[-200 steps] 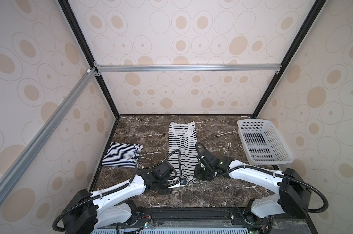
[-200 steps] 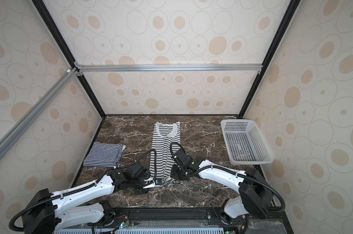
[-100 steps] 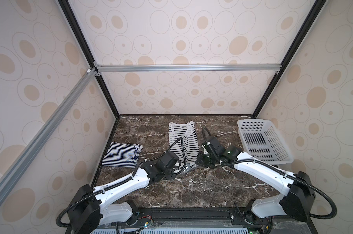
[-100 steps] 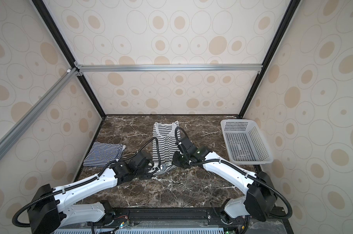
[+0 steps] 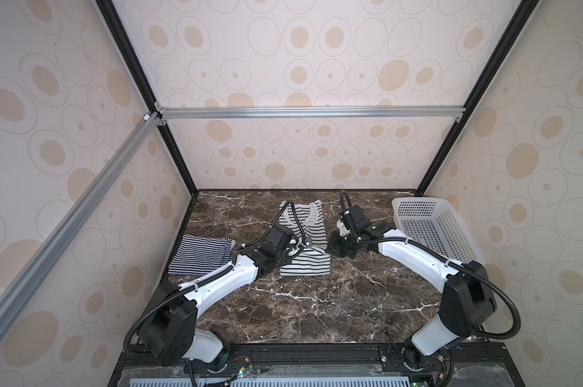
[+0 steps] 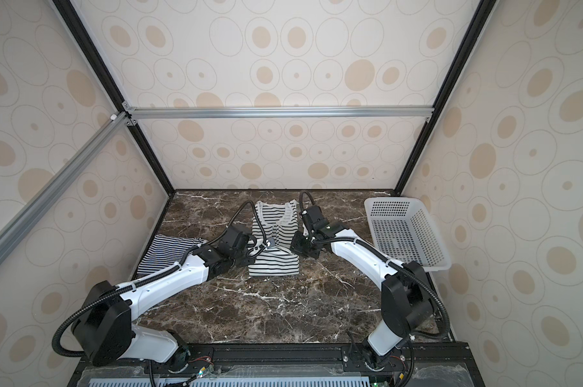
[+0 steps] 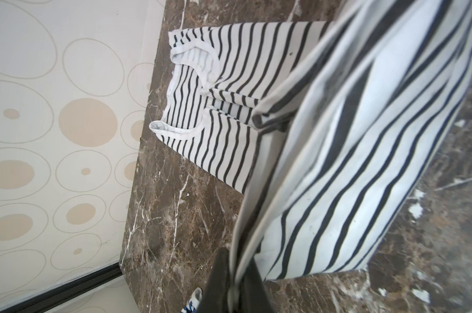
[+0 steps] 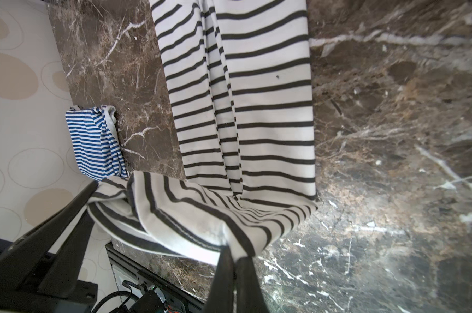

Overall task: Fold and stack tank tops
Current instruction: Fold the tank top at the top-center of the table.

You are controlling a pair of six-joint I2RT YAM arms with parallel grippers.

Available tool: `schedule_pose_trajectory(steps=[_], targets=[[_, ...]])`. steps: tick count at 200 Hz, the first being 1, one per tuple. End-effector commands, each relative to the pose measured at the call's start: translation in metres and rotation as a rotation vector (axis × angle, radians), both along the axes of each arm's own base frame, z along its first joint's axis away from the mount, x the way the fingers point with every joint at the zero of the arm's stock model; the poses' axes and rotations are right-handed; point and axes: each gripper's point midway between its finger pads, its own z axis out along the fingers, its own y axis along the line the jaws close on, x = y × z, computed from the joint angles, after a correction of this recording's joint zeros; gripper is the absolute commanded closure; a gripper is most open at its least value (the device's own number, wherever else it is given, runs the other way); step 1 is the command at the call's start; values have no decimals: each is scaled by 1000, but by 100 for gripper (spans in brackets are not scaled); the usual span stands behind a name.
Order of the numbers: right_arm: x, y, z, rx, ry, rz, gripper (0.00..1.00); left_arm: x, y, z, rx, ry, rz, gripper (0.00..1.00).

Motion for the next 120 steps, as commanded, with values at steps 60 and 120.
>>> schedule_pose_trajectory(steps=[60, 120], targets=[[55, 4, -12, 74, 8, -6, 100, 62, -11, 6, -53, -33, 42, 88], [85, 0, -24, 100, 22, -37, 100, 83, -12, 1, -66, -35, 64, 88]])
